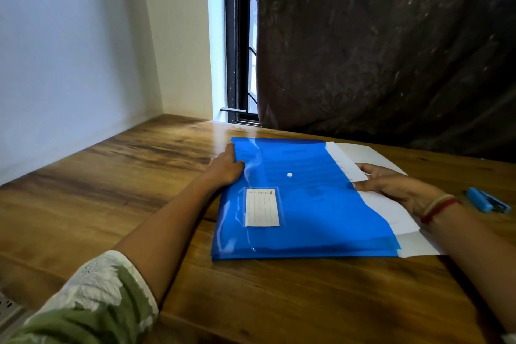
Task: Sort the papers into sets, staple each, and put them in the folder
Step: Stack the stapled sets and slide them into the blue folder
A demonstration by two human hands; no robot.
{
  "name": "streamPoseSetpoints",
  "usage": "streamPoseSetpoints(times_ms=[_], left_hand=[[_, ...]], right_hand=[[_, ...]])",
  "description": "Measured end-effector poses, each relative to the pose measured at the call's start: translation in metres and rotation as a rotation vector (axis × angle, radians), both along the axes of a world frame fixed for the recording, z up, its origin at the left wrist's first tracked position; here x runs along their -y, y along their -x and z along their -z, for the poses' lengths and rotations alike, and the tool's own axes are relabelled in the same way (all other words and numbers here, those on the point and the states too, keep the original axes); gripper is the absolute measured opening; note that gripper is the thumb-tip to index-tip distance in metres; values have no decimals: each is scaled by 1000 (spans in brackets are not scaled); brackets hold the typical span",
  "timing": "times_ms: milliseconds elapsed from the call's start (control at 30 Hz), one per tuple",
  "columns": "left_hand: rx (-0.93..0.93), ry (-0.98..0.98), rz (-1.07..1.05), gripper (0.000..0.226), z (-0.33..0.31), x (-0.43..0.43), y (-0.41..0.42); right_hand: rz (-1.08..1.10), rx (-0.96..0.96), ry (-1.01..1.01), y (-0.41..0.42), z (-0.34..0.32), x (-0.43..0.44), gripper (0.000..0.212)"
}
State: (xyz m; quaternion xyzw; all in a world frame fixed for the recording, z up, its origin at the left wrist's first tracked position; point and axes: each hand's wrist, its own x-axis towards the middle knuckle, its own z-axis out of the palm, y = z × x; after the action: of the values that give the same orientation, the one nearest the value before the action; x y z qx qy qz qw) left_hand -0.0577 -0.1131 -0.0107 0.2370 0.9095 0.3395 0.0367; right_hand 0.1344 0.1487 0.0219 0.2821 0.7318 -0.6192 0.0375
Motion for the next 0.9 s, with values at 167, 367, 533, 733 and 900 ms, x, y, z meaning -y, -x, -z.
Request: streamPoseSetpoints(times_ms=[167, 367, 533, 733, 900], left_hand=[[32, -81, 7, 54, -2, 0, -3], [-31, 16, 4, 63, 1, -1, -4], [-41, 12, 12, 63, 1, -3, -3], [-20, -36, 10, 58, 0, -3, -6], [-31, 4, 0, 57, 1, -4, -6]], right_hand=[[122, -106, -105, 13, 5, 17, 72], [171, -119, -225, 6, -2, 11, 68], [184, -105, -174, 6, 5, 19, 30], [245, -235, -307, 11, 11, 28, 33], [236, -228, -293, 8, 12, 29, 19]])
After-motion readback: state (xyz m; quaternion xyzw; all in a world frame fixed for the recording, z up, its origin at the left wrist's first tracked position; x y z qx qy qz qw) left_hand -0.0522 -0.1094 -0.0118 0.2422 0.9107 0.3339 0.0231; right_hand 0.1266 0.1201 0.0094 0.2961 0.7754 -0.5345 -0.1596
